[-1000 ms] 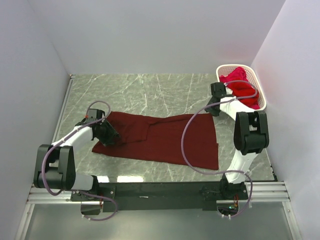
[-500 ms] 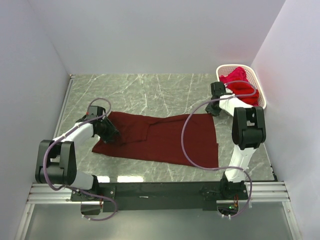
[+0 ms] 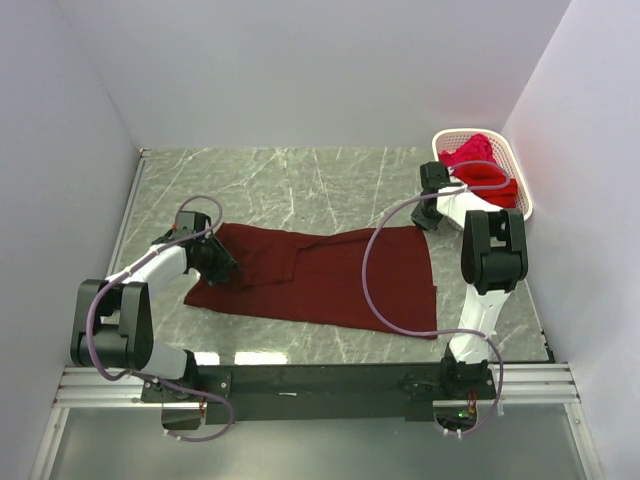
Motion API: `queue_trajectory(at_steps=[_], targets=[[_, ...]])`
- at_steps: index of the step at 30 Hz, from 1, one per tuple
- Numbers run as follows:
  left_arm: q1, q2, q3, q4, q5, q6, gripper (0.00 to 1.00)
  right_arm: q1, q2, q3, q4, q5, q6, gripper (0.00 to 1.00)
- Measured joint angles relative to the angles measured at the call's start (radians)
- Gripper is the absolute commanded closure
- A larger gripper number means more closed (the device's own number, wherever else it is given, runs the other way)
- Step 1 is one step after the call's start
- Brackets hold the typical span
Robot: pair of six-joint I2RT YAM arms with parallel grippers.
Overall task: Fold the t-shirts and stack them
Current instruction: Fold the tshirt
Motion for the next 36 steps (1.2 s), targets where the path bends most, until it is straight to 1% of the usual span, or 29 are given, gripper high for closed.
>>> queue_trajectory(at_steps=[1,2,5,14,20,29,32,34,36], targets=[[0.0,0.0,0.0,0.0,0.001,0.0,0.55,0.0,0.0,0.0,0.0,0.001,0.0,0.96],[0.0,0.0,0.0,0.0,0.003,0.001,0.55,0.0,0.0,0.0,0.0,0.001,0.002,1.0],[0.0,0.0,0.0,0.0,0.005,0.002,0.57,0.0,-0.003,-0.004,0.002,0.002,0.008,1.0],[0.0,0.0,0.001,-0.016,-0.004,0.006,0.51,0.0,-0.062,-0.052,0.005,-0.012,0.009,1.0],[-0.002,0.0,-0.004,-0.016,-0.004,0.006,0.53,0.0,-0.122,-0.055,0.014,-0.024,0.008,1.0],[-0.024,0.005,-0.023,0.015,0.001,0.005,0.53,0.0,-0.127,-0.068,0.03,-0.048,0.009,1.0],[-0.029,0.007,-0.023,0.029,0.009,0.005,0.56,0.0,-0.127,-0.069,0.038,-0.054,0.009,1.0],[-0.03,0.009,-0.023,0.038,0.016,0.004,0.61,0.0,-0.127,-0.075,0.047,-0.056,0.009,1.0],[-0.031,0.017,-0.023,0.05,0.023,0.003,0.7,0.0,-0.127,-0.08,0.05,-0.059,0.009,1.0]])
